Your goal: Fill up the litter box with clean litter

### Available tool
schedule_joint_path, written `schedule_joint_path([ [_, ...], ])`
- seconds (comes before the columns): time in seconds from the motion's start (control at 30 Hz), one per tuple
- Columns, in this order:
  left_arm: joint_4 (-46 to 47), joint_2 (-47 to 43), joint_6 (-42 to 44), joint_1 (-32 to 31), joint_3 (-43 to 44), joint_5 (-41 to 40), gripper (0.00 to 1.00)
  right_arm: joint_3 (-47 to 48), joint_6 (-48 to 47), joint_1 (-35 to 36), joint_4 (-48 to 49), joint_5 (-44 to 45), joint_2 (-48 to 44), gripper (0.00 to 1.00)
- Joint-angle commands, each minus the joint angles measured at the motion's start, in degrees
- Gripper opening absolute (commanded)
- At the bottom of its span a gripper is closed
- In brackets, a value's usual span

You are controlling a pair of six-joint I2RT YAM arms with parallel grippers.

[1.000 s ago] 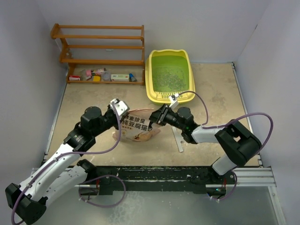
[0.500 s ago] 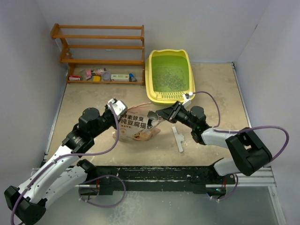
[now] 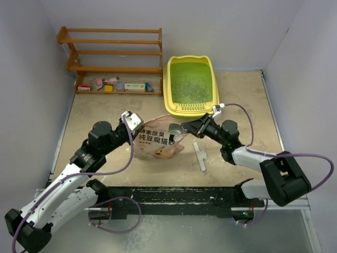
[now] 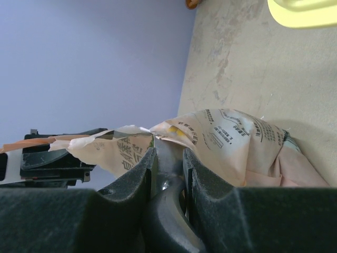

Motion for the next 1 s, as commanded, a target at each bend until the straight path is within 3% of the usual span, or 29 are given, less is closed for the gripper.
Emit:
schedule_joint_path([
  [0.0,6.52,-0.99,0.46,0.91,0.96,-2.82,0.01,0.46,2.05,-2.87,-1.49,1.24,-4.1,0.0],
  [0.3,6.24,0.69,0.37,0.93,1.66,0.13,0.13,4.99,-0.4,-2.88,-11.48,2.29,-9.37,0.0],
  [0.57,6.78,0.74,0.33,0.93,1.58,3.38,0.14,12.97,-6.89,-2.88,-23.82,4.09,-11.89,0.0],
  [0.8,7.05,-0.47,0.21,0.93,1.37,2.17,0.18,14.25,-6.72,-2.96,-26.78,4.26,-13.01,0.0],
  [0.97,7.62,-1.62,-0.09,0.93,1.1,1.58,0.3,13.32,-6.69,-3.01,-27.19,5.05,-13.87,0.0],
])
